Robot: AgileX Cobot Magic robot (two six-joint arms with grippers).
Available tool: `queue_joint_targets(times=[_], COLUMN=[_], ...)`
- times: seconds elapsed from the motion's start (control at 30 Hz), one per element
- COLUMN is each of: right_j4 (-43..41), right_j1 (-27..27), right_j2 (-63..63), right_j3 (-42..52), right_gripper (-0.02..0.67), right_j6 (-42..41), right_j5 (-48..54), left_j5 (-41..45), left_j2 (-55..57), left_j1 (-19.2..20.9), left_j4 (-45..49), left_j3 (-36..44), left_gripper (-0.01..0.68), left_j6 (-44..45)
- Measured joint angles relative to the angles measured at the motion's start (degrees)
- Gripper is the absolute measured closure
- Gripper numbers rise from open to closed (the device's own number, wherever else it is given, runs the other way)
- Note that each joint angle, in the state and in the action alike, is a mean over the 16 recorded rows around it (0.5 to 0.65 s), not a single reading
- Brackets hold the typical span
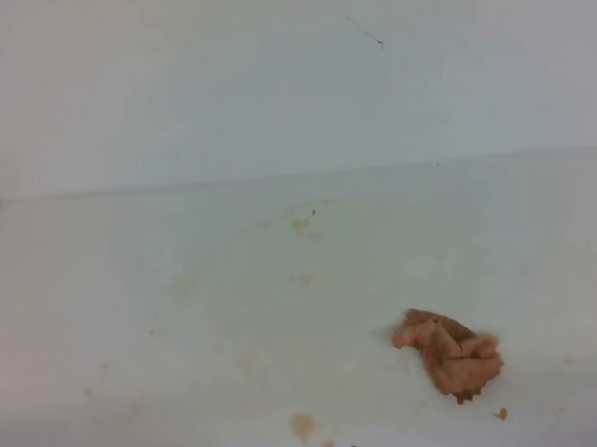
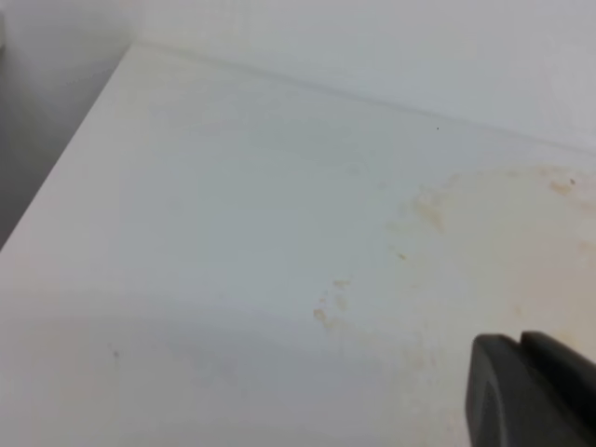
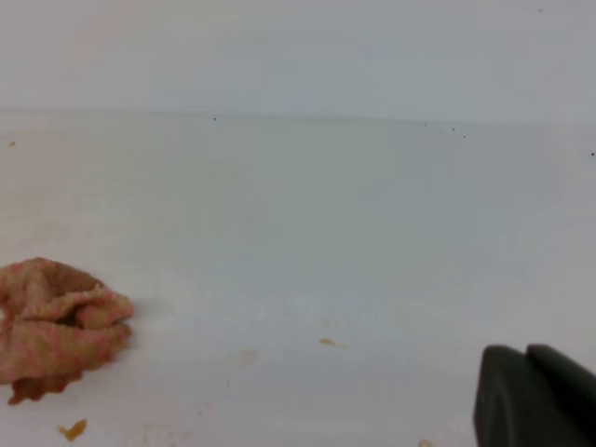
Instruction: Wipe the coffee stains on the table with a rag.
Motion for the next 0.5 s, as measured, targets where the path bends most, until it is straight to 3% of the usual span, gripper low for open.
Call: queue_joint_targets(times=[0.5], right_j4=[0.0], right_j1=[0.0], right_j2=[0.0], right_j3=[0.0], right_gripper=[0.649], right_j6=[0.0], right_j5=[0.0], left_j5=[0.04], left_j2=[-0.09], left_j1=[0.0], left_j4=[0.0], left_j3=[-0.11], left_gripper=[0.674], left_j6=[0.0])
